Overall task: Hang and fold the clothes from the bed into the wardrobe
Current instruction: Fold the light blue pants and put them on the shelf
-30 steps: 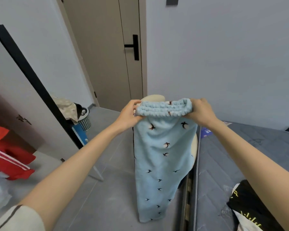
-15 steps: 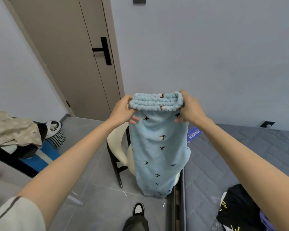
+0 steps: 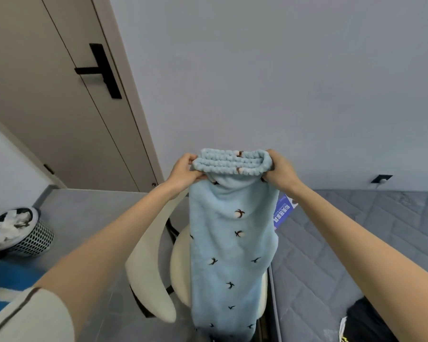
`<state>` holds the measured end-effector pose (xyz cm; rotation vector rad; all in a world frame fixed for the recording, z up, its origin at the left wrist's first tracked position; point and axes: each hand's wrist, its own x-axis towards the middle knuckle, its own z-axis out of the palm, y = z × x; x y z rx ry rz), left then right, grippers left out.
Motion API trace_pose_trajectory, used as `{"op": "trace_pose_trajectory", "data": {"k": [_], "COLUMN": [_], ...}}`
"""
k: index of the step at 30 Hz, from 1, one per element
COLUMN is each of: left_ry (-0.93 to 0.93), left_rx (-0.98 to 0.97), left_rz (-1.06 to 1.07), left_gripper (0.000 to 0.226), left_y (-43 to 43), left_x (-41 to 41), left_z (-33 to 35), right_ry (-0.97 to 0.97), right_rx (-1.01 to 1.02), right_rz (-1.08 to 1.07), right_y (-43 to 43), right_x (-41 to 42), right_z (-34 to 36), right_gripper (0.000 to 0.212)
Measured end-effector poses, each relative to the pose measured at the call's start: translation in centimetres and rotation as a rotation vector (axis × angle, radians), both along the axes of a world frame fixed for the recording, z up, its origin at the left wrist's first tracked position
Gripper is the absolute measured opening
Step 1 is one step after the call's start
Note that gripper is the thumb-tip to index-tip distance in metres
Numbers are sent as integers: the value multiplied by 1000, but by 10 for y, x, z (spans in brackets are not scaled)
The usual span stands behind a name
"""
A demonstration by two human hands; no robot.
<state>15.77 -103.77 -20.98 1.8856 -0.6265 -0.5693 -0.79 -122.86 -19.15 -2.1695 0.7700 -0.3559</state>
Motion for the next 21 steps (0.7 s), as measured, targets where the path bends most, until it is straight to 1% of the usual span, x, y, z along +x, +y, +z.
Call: {"op": "trace_pose_trajectory", "data": {"k": [6,10,14,16,20,21], "left_ry": [109,261,385,432,389,406], "left_rx": [30,44,75,87,156,164], "left_rz": [29,82,119,126,124,122], "left_gripper": [27,32,36,33,28,27], "left_y": [-51,-79,-97,-103,-102,-98], "left_x": [39,52,66,68,65,63], "left_z": [-48,-89,-135,-158,-206,-220], "right_ry": [28,57,135,153,135,147], "right_rx": [104,140,193,213,256,262], "right_rz": [-82,-69,-61,-61,-7,25], "right_y": [-38,-60,-82,-90,-91,-89], "right_x": [40,61,72,71,64,62], "right_z": [-55,-100,-150,-173,-217,-230], "right_gripper": [35,26,26,28,37,37]}}
